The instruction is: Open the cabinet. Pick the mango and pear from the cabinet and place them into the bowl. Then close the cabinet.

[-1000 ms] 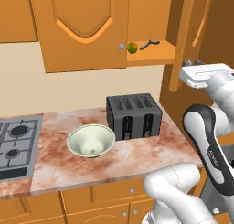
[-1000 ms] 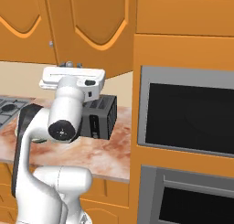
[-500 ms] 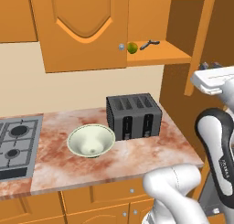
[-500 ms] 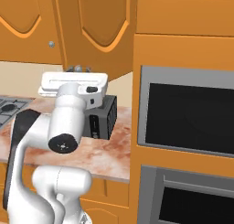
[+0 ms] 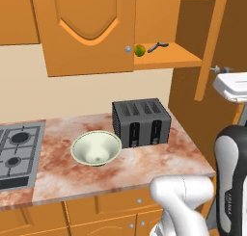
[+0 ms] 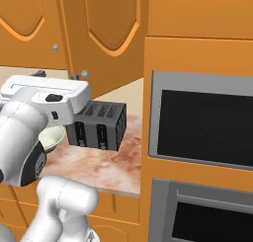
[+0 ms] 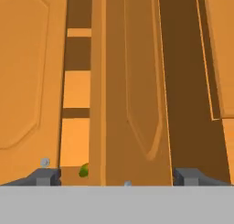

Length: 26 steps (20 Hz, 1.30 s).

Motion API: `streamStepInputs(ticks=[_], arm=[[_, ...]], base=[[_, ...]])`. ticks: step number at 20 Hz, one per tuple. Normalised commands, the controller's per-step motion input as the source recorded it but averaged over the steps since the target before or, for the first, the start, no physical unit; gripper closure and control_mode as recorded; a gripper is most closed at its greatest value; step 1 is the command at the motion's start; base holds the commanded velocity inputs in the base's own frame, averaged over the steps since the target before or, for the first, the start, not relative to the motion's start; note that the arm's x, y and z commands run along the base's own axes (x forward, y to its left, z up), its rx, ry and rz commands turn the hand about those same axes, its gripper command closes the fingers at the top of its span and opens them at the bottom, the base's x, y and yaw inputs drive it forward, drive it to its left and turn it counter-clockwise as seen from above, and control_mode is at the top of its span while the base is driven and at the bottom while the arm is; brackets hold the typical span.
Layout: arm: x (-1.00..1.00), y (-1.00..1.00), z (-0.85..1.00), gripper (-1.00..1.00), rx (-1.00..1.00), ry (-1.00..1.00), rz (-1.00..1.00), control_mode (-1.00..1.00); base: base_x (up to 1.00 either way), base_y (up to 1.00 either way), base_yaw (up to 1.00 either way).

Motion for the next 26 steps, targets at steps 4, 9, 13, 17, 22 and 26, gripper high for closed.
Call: streamStepInputs(ticks=[4, 9, 13, 17, 22, 26], arm=[[-0.03, 1.00, -0.48, -1.00, -0.22, 0.00, -0.29, -1.00], [0.74, 0.98, -0.45, -1.00, -0.24, 0.00, -0.29, -1.00], [1.00, 0.36, -0.22, -1.00, -0.13, 0.00, -0.29, -1.00], [0.90, 0.14, -0.19, -1.00, -0.05, 0.00, -0.33, -1.00], [0.56, -0.02, -0.07, -1.00, 0.00, 0.00, -0.36, -1.00], [0.19, -0.37, 0.00, -1.00, 0.14, 0.06, -0.15, -1.00]], base=[[0.00, 0.00, 0.00], [0.00, 0.00, 0.00], [0.00, 0.00, 0.00], [0.00, 0.00, 0.00], [0.00, 0.00, 0.00], [0.00, 0.00, 0.00]])
